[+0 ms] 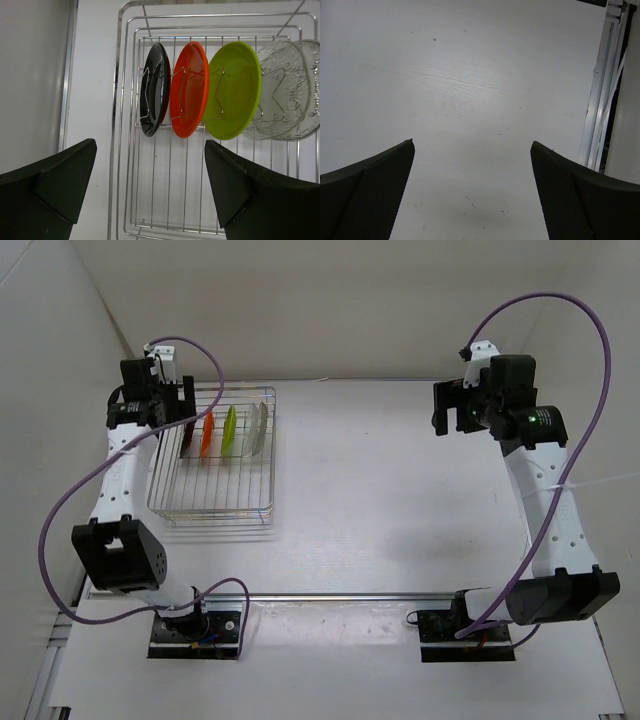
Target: Unload the plates from the dish rack
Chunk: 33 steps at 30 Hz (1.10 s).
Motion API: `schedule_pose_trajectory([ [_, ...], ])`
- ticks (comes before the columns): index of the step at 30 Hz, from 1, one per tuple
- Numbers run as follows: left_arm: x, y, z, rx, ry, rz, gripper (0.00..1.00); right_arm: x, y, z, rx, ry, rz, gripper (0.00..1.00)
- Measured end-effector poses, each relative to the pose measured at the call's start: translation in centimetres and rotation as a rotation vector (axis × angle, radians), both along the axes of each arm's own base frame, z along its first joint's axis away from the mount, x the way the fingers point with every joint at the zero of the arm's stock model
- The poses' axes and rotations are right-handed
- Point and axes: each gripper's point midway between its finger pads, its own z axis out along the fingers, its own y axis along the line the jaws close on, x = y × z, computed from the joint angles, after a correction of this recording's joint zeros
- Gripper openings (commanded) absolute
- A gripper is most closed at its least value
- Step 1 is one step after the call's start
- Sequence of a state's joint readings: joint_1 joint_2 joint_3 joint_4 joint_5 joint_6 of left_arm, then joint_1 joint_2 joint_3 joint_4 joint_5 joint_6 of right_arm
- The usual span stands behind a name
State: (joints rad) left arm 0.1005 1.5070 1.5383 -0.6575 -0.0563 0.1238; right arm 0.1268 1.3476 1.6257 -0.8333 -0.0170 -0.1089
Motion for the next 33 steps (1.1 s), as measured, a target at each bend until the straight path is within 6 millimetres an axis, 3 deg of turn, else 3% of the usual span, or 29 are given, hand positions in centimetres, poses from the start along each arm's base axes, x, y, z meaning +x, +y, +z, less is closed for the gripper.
schedule_pose_trajectory([
  [7, 3.1, 0.6, -5.0, -0.006, 0.096, -0.048, 1.0, -0.6, 0.7, -0.8, -0.006, 0.017, 0.057, 1.0],
  [15, 6.2, 1.3, -7.4, -0.016, 0.135, -0.063, 0.96, -0.8, 1.0, -1.1, -0.009, 0.024, 0.086, 1.0],
  [31, 7.1, 1.4, -11.9, -0.027, 0.227, -0.077, 0.81, -1.1, 0.9, -1.2, -0.013, 0.023, 0.093, 1.0],
  [33, 7.1, 1.4, -12.4, -0.03, 0.239, -0.075, 0.72, -1.1, 0.9, -1.2, -0.013, 0.023, 0.093, 1.0],
])
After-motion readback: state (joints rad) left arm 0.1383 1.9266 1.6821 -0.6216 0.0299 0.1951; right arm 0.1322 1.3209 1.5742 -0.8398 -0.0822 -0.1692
